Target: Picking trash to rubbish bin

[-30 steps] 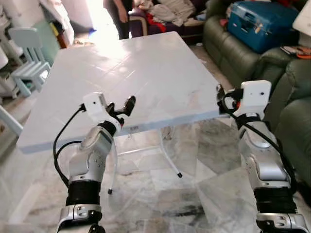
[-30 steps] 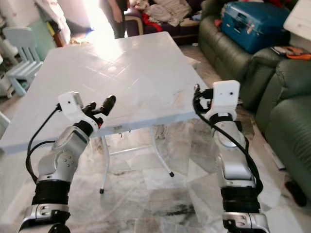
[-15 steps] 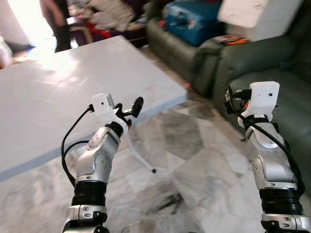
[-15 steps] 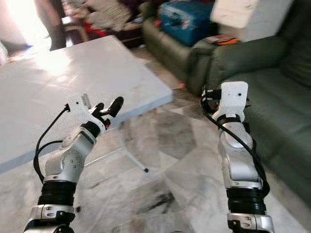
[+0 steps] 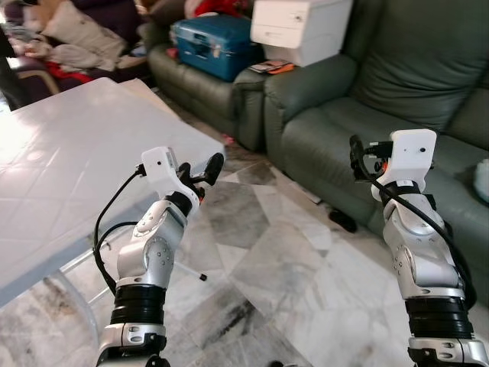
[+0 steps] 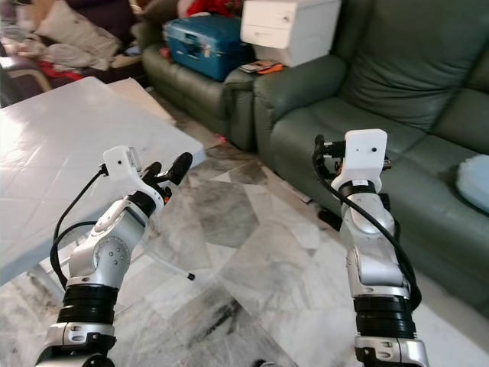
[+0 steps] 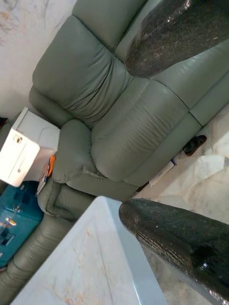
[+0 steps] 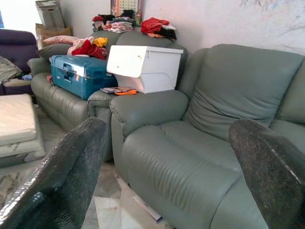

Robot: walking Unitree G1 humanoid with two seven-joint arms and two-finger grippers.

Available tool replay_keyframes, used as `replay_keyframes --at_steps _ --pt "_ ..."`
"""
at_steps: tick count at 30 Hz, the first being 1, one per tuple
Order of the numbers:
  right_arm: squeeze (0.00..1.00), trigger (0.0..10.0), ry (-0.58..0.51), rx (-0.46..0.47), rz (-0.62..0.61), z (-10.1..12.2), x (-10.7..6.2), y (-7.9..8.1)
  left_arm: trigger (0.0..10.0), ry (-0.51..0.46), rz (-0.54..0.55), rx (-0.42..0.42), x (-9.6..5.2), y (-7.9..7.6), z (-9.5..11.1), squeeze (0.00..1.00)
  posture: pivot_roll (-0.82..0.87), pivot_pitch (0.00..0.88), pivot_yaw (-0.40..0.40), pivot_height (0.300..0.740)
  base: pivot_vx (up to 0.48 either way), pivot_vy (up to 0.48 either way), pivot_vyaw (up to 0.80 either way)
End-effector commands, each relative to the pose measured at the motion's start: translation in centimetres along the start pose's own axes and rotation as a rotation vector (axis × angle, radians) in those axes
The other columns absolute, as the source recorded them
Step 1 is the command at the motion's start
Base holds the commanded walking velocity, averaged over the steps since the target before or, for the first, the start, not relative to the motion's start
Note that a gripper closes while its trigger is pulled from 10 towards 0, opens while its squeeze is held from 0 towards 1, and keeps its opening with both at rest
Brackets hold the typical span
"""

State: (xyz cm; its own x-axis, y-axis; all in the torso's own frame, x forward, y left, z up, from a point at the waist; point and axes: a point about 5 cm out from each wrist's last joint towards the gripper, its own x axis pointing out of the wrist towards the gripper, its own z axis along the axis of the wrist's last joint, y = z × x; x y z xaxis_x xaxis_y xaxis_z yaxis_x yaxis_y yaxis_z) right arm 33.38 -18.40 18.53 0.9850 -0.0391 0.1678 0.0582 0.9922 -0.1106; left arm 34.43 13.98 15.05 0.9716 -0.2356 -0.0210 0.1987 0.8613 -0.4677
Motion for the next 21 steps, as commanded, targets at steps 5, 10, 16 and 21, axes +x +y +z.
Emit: replay_keyframes --at_steps 5,10,16,21 --pt "0.0 10.0 -0.024 -0.006 0.011 0.72 0.27 0.05 10.0 -0.011 0.005 0.017 0.16 -0.01 0.43 0.0 -0.12 0.0 0.059 0.74 0.0 0.0 -0.68" --pt "0.0 10.0 -0.027 -0.01 0.008 0.75 0.3 0.01 10.0 -0.016 0.005 0.023 0.18 0.02 0.47 0.0 -0.13 0.0 0.059 0.74 0.0 0.0 -0.3" --pt "0.0 10.0 -0.028 -0.012 0.009 0.78 0.3 -0.02 10.0 -0.033 -0.003 0.034 0.21 -0.04 0.68 0.0 -0.13 0.0 0.059 0.74 0.21 0.0 0.0" --pt "0.0 10.0 -0.027 -0.012 0.007 0.77 0.22 -0.07 10.0 -0.025 -0.003 0.033 0.13 -0.09 0.49 0.0 -0.13 0.0 0.059 0.74 0.378 0.196 0.0"
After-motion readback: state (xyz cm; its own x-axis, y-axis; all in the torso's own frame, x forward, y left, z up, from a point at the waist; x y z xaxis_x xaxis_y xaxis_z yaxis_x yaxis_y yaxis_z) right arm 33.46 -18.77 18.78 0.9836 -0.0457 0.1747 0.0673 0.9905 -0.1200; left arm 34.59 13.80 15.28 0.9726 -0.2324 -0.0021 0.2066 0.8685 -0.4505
